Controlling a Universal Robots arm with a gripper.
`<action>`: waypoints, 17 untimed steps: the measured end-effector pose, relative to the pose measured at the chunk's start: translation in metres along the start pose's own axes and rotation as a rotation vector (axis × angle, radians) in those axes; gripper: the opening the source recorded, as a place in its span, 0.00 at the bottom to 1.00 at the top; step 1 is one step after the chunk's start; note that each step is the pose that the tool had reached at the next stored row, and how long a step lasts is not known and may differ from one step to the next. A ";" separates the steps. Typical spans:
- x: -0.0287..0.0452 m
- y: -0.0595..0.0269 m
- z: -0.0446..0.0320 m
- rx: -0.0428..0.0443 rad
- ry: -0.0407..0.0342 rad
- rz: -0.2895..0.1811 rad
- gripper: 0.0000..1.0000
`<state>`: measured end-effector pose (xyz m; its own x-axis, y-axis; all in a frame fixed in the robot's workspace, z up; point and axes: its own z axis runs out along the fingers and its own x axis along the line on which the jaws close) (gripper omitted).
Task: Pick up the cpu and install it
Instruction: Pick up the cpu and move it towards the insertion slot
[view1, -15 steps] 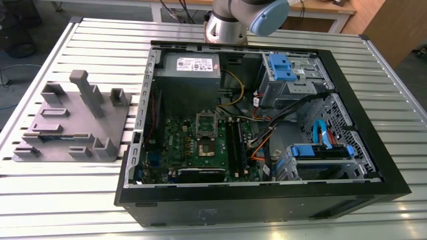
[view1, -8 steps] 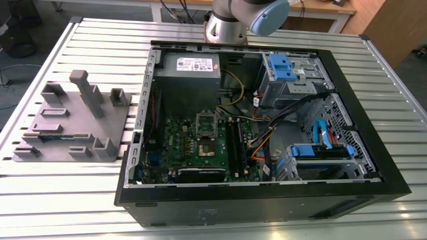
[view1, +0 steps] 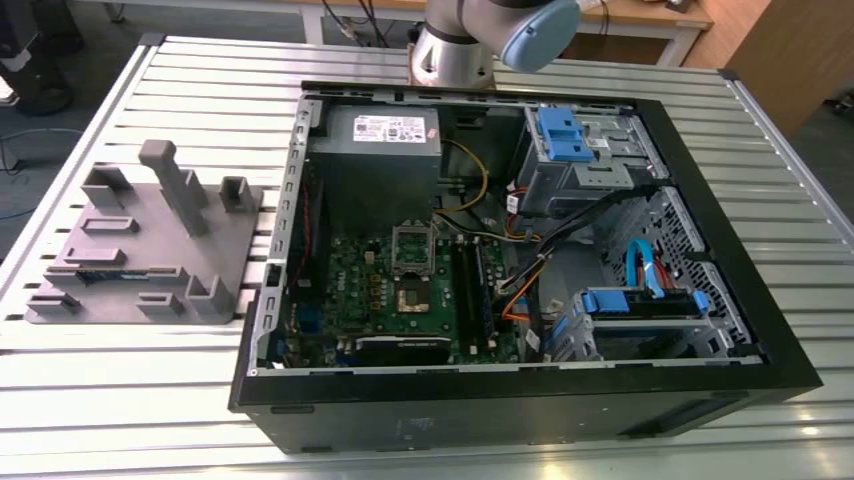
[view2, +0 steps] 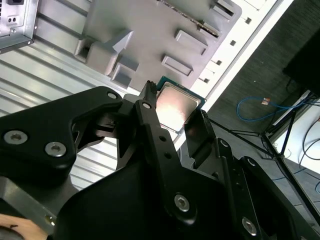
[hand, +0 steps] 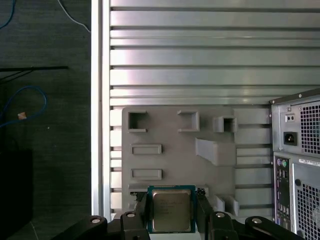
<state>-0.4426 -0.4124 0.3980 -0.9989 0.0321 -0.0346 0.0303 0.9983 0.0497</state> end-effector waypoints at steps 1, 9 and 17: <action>-0.0013 0.0000 0.0001 0.0000 0.0002 0.000 0.47; -0.0114 0.0003 0.0005 0.0000 0.0016 0.000 0.47; -0.0209 0.0006 0.0010 0.0002 0.0029 0.000 0.47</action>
<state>-0.4217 -0.4123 0.3978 -0.9990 0.0321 -0.0317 0.0305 0.9983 0.0495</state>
